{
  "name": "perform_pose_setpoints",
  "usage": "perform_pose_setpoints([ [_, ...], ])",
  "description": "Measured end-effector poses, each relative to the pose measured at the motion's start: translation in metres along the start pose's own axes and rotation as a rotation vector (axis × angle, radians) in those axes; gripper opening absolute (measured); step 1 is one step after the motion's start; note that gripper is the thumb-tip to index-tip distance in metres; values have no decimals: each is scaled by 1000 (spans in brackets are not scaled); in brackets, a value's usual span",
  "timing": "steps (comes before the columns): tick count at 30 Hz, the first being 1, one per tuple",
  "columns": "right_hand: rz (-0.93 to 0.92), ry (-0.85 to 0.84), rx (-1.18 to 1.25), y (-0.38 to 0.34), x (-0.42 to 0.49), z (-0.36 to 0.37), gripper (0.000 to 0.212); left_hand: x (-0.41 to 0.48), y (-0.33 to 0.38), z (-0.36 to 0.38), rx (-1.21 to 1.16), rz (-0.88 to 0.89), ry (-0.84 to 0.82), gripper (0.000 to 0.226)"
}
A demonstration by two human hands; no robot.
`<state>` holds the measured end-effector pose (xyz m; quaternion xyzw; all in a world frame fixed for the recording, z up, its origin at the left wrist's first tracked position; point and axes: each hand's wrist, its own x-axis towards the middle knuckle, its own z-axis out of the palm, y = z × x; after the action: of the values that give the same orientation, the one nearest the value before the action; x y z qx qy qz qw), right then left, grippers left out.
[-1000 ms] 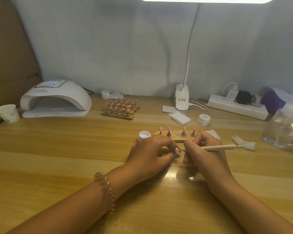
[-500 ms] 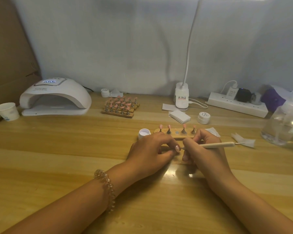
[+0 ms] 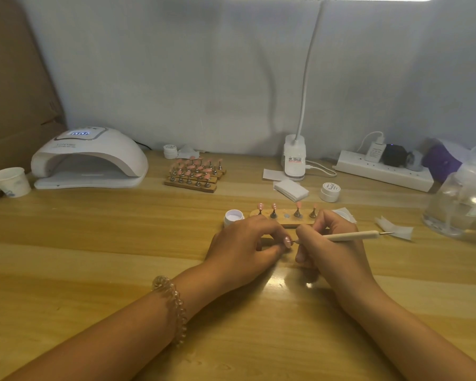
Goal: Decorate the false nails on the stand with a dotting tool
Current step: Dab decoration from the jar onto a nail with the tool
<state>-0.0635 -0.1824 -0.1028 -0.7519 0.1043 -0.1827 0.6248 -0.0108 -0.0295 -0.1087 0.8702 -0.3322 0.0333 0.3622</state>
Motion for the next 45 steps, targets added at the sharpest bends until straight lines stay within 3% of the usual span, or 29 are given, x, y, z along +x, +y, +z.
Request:
perform_pose_setpoints([
  [5, 1, 0, 3, -1, -1, 0, 19, 1, 0, -1, 17, -11, -4, 20],
  [35, -24, 7, 38, 1, -1, 1, 21, 1, -2, 0, 24, 1, -1, 16],
  [38, -20, 60, 127, -1, -1, -2, 25, 1, -3, 1, 11, -1, 2, 6],
  [42, 9, 155, 285, -2, 0, -7, 28, 1, -4, 2, -17, -27, 6, 16],
  [45, 31, 183, 320, -2, 2, -8, 26, 1, -4, 2, -7, -37, 28, 9],
])
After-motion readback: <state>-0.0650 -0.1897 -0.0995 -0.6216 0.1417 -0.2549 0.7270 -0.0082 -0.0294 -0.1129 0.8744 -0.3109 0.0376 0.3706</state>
